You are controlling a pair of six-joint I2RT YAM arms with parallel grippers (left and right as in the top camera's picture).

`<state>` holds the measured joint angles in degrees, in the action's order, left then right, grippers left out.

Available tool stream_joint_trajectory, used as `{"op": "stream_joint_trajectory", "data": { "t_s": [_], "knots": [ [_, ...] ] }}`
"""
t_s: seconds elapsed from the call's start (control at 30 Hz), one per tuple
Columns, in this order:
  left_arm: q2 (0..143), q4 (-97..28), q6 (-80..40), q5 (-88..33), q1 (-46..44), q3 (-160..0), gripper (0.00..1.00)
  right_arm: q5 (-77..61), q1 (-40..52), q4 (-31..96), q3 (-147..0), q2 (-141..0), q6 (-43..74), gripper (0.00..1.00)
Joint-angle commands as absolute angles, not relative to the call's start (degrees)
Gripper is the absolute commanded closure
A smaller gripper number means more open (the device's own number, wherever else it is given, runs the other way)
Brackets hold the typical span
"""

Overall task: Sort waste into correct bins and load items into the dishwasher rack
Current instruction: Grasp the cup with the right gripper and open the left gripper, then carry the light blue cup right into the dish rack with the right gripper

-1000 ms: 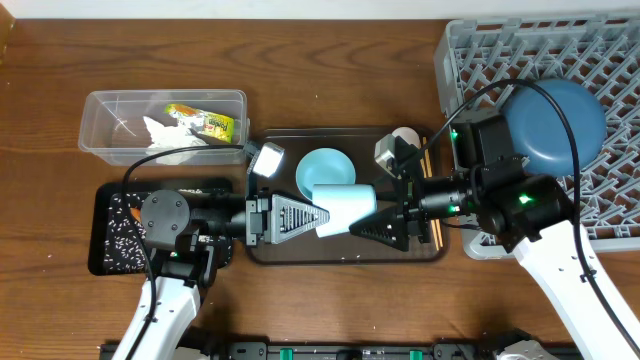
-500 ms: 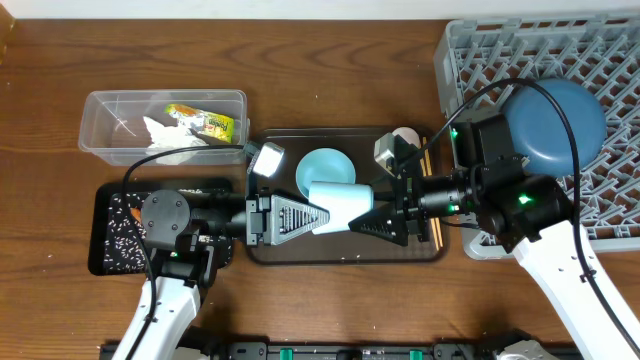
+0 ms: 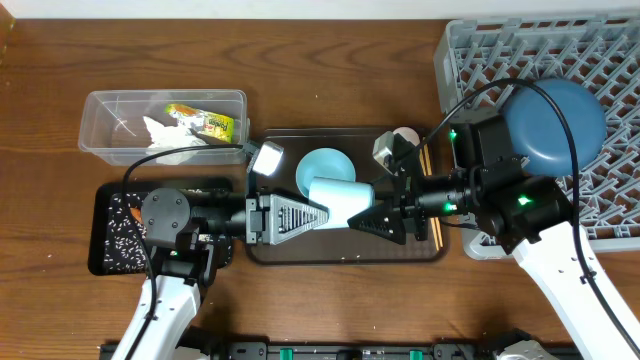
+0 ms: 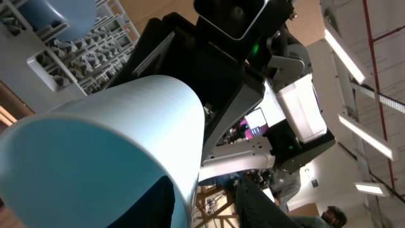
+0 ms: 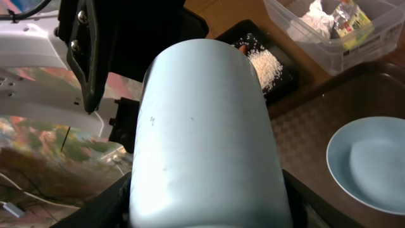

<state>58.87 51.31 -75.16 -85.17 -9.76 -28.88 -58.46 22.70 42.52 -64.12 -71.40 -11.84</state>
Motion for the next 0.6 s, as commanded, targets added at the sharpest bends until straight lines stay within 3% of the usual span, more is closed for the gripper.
{"op": "stream_joint_trajectory", "data": {
  "t_s": [0.0,0.2,0.57],
  "knots": [
    [58.2,52.0,-75.1,-88.1,-10.0,-29.5,0.64,-49.2,20.9,42.3,-64.7,-71.5,-9.7,0.63],
    [58.2,52.0,-75.1,-88.1,-10.0,-29.5,0.65,-46.5,16.9,42.9,-64.7,-71.5,-7.7,0.69],
    [58.2,52.0,-74.7,-88.1,-10.0,-29.5,0.65,-42.8,7.1,47.5,-64.7,-71.5,-6.7,0.65]
  ]
}}
